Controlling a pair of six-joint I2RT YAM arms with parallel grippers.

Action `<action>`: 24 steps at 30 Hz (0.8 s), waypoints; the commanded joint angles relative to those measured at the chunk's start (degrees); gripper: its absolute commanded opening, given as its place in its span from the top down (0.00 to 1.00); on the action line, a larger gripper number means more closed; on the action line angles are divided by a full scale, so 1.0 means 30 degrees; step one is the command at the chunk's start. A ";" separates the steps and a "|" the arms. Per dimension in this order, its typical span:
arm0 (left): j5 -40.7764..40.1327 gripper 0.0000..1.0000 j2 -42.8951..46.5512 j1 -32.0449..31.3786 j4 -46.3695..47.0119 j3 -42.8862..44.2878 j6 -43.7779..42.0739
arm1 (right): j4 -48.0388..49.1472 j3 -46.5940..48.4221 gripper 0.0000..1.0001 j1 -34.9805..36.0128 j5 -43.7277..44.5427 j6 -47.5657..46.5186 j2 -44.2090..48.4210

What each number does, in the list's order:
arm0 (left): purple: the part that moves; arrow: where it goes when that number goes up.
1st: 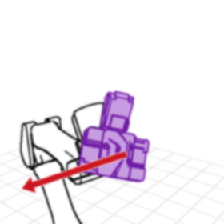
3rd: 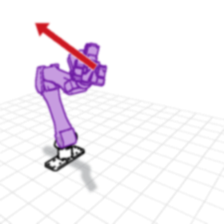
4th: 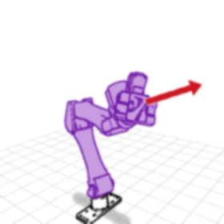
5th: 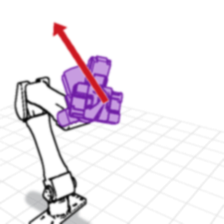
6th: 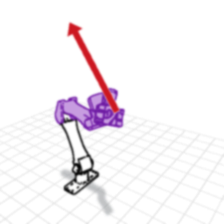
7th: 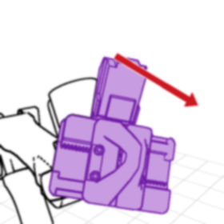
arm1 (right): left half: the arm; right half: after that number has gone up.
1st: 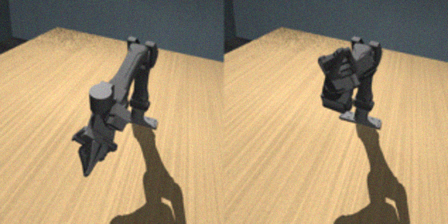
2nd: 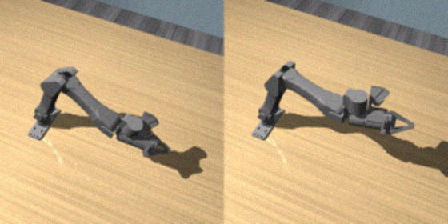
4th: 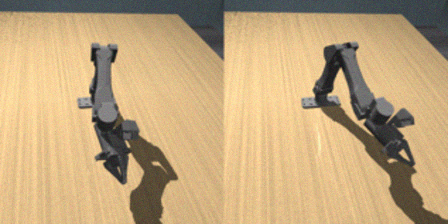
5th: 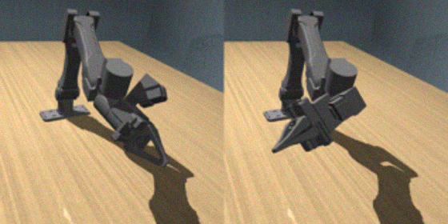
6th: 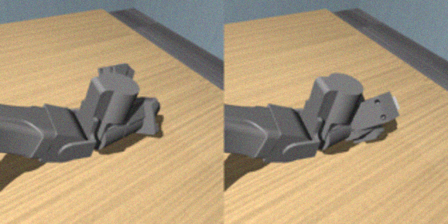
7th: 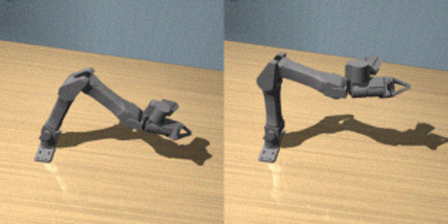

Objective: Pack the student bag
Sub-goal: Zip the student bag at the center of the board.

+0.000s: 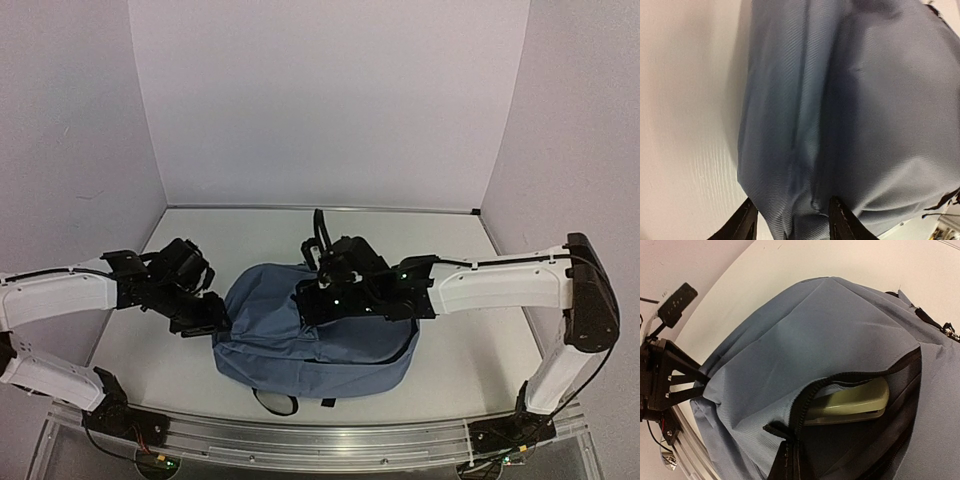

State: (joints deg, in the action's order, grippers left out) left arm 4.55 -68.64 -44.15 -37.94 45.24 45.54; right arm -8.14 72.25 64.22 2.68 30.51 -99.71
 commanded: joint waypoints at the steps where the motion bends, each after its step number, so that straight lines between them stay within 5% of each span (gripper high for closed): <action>1: -0.1002 0.40 0.2050 -0.0272 0.1621 0.2505 -0.4055 | 0.1684 0.0083 1.00 -0.0205 -0.1404 0.0829 0.1142; 9: 0.0139 0.41 0.3623 -0.3996 0.7065 0.0799 -1.0852 | 0.1865 -0.0144 1.00 -0.0487 -0.1676 0.2091 0.0751; 24: 0.1441 0.45 -0.0601 -0.5439 1.1899 -0.1222 -1.3332 | 0.2442 -0.1329 1.00 -0.0939 -0.2222 0.3338 0.1390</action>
State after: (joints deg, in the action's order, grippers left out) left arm 8.19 -69.69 -60.24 -9.57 42.63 8.61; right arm -3.86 69.28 61.82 -4.22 38.93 -99.31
